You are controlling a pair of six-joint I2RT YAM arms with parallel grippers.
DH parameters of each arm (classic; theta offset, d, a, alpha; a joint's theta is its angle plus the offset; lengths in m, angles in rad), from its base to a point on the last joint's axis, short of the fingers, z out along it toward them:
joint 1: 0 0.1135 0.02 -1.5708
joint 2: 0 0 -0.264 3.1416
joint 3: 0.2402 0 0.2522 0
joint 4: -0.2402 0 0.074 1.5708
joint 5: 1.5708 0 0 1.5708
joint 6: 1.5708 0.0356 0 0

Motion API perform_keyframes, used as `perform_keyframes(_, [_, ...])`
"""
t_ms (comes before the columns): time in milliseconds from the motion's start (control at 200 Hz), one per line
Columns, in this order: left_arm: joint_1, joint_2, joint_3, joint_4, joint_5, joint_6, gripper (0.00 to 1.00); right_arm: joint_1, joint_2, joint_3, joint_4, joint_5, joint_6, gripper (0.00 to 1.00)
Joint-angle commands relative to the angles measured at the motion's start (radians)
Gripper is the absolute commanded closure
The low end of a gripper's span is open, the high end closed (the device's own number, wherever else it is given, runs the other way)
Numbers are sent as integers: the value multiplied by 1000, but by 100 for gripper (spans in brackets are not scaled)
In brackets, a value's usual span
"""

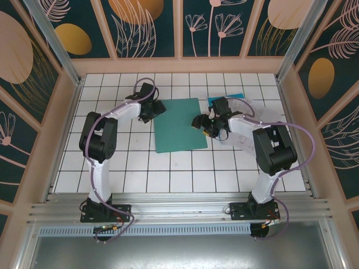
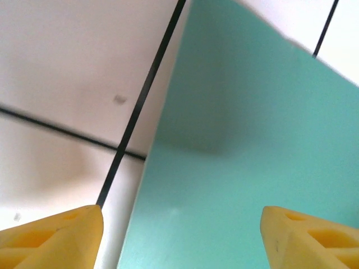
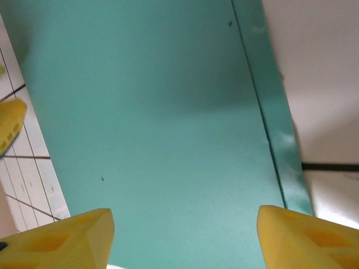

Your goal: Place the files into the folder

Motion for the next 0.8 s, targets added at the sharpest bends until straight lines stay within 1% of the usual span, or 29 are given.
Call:
perform_keyframes(0, [-20, -107, -75, 0, 71, -59, 25, -9, 43, 44, -39, 27, -21, 32])
perform_keyframes(165, [-69, -209, -219, 57, 172, -166, 23, -19, 88, 80, -46, 27, -29, 32])
perform_keyframes(285, [-113, -246, -280, 84, 228, -233, 22, -23, 111, 97, -53, 35, -36, 33])
perform_keyframes(435, [-157, -270, -324, 102, 268, -307, 22, -25, 129, 100, -49, 24, -33, 33])
perform_keyframes(535, [-176, -282, -353, 112, 292, -368, 19, -26, 135, 91, -50, 24, -26, 33])
perform_keyframes(791, [-218, -327, -480, 207, 334, -602, 15, -26, 146, 50, -37, 1, -6, 34])
